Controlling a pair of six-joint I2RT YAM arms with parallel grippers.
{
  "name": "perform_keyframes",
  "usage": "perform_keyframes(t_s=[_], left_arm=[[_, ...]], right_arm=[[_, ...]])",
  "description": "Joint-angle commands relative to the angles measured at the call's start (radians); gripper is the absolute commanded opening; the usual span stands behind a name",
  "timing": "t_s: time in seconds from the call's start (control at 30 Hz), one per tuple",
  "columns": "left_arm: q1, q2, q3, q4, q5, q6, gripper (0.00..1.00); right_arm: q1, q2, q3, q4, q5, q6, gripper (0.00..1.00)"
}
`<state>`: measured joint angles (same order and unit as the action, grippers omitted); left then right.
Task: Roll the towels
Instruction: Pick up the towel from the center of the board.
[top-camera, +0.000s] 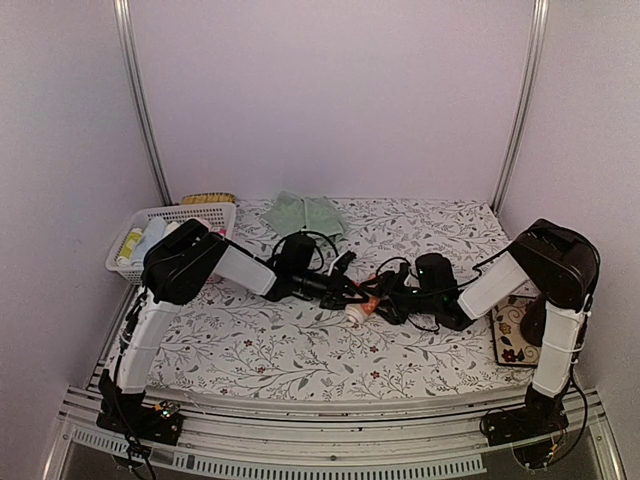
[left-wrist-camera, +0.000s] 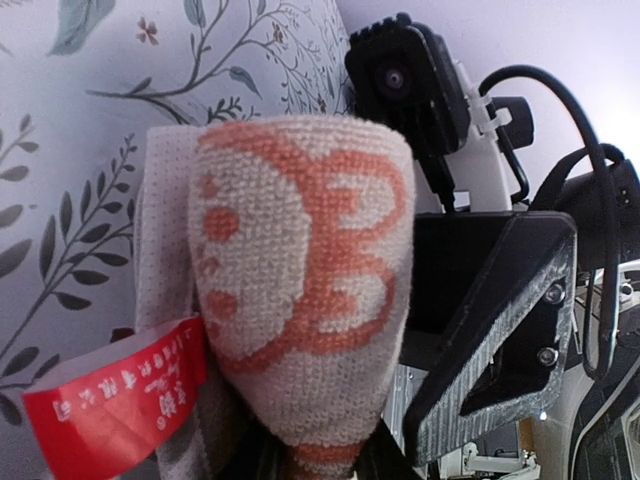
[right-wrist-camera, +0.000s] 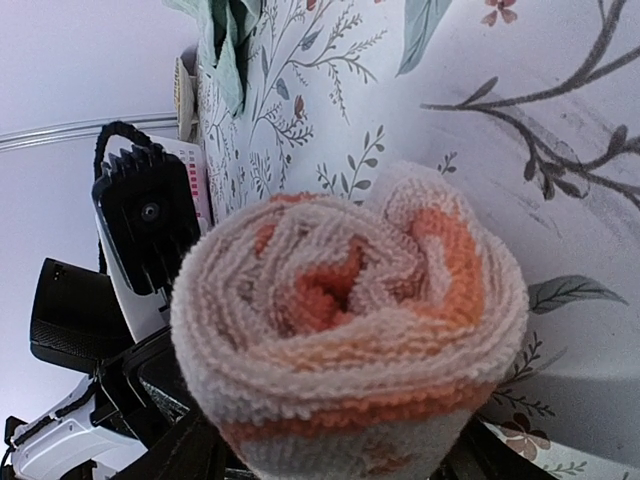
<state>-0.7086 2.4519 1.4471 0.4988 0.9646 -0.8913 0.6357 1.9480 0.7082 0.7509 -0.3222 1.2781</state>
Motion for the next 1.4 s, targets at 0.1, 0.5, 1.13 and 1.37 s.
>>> perform_keyframes(t_s=[0.1,0.5,1.13,1.37], left_arm=[[0.066,0.137,-0.077,-0.232,-0.101,0.061,0.2],[0.071,0.141,-0.06,-0.26,-0.101,0.068,0.19],[0.082,0.036,-0.166,-0.183,-0.09,0.075,0.53],[0.109,-0.284,-0.29,-0.357,-0.314,0.241,0.97]], right_arm=[[0.012,0.002,-0.064,-0.201,0.049,-0.014,0.7],[0.012,0.084,0.044,-0.249,0.066,-0.018,0.72],[0.007,0.122,0.065,-0.2,0.06,-0.05,0.02],[0.001,0.03,0.064,-0.209,0.053,-0.158,0.02]])
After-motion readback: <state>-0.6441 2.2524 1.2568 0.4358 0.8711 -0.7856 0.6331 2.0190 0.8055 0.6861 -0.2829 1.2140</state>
